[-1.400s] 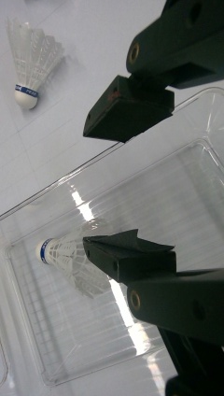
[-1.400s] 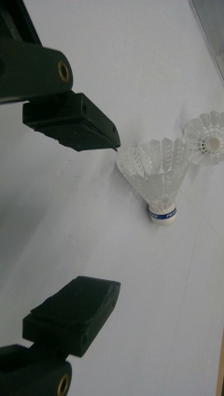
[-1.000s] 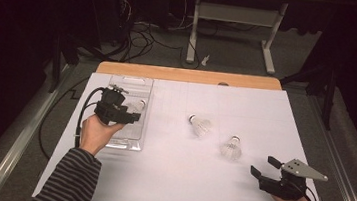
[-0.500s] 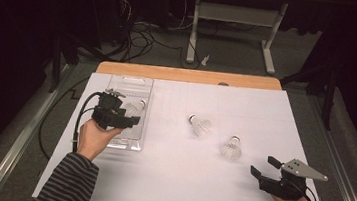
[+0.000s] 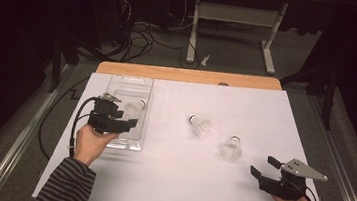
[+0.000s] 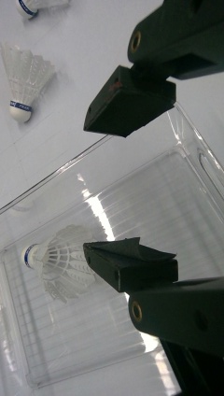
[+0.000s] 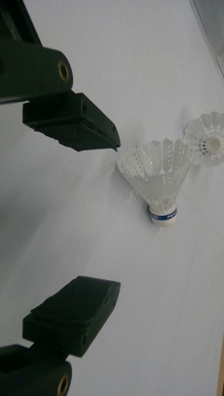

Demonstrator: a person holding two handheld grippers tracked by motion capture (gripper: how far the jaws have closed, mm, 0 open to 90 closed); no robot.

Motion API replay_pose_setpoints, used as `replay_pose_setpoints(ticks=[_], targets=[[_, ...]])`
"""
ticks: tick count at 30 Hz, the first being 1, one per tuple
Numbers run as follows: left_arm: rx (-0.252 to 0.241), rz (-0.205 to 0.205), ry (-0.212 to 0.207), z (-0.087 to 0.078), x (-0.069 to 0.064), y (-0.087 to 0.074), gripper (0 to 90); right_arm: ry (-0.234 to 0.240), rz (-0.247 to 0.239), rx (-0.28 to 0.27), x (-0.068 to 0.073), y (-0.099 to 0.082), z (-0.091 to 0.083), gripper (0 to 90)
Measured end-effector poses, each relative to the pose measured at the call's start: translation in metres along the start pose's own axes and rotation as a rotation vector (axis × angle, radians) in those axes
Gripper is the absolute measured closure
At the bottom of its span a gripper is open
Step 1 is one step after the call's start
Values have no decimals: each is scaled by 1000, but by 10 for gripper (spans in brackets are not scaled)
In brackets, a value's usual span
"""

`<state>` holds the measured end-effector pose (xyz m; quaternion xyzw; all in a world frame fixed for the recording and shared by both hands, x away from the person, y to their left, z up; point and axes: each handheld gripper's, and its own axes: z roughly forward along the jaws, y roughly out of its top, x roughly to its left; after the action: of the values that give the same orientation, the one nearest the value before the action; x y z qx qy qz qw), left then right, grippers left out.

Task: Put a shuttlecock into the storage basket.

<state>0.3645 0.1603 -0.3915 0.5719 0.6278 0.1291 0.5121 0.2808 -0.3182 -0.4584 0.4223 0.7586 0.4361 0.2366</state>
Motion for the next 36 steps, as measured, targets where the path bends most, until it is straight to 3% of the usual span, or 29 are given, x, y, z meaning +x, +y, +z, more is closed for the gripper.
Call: replay_pose_setpoints(ticks=[12, 36], targets=[[-4, -15, -28, -6, 2, -8, 365, 0, 1, 0, 0, 0, 0, 271], [-43, -8, -62, -18, 2, -17, 360, 1, 2, -1, 0, 0, 0, 271]])
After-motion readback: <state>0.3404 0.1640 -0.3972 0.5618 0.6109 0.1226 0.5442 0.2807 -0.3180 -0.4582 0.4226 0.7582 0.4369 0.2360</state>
